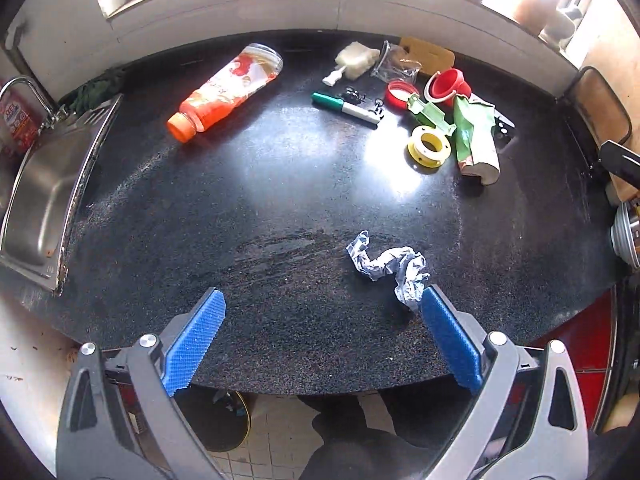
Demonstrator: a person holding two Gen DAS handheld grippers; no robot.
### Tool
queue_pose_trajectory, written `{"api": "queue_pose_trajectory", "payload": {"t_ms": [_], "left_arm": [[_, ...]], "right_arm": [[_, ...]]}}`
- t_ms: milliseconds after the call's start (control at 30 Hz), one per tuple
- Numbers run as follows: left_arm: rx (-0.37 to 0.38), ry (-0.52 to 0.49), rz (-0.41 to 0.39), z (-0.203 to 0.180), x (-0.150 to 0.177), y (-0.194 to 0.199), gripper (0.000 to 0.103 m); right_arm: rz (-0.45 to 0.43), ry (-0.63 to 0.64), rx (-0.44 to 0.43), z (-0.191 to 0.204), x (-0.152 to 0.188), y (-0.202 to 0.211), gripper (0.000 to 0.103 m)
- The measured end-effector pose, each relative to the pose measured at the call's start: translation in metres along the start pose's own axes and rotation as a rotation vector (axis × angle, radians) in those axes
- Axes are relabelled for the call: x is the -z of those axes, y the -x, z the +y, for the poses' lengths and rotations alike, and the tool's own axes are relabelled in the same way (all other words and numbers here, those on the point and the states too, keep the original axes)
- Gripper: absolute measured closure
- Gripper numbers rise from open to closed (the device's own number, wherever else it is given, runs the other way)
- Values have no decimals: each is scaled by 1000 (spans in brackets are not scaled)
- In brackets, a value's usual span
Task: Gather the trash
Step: 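Move both tools back over the countertop, then grasp crumpled paper with left tool while right tool grasps the SpongeBob bag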
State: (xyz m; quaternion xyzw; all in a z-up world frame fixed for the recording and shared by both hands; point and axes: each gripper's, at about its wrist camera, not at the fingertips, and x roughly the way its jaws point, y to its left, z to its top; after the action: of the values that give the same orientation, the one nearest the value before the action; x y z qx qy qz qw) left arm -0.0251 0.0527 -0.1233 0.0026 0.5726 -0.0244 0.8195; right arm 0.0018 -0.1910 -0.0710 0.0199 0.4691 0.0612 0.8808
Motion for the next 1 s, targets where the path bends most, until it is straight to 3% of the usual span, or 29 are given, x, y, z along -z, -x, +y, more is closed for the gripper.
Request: {"api": "queue_pose_trajectory", "payload": {"t_ms": [200,367,533,733,867,967,1000], "left_arm": [[1,-15,58,-13,-1,-20,7],[0,-19,120,-33,0,-52,7],[0,37,191,-45,0,-93,7],[-5,135,211,-47,1,-124,7],[-61,134,196,-53,1,-135,7],[-86,109,174,-61,-3,-138,8],[-88,115,171,-63,-3,-139,8]], "right_arm": [[57,-25,11,-17,-2,-31,16],[110,-35,17,-28,-12,-76,17],[173,-51,20,-36,-27,-132,16],[262,-47,15,-42,-36,-201,17],[337,-97,-8,-51,-35,-233,17],[356,-73,-1,-51,-34,-243,26],[347,-56,11,-50,-35,-242,34]]}}
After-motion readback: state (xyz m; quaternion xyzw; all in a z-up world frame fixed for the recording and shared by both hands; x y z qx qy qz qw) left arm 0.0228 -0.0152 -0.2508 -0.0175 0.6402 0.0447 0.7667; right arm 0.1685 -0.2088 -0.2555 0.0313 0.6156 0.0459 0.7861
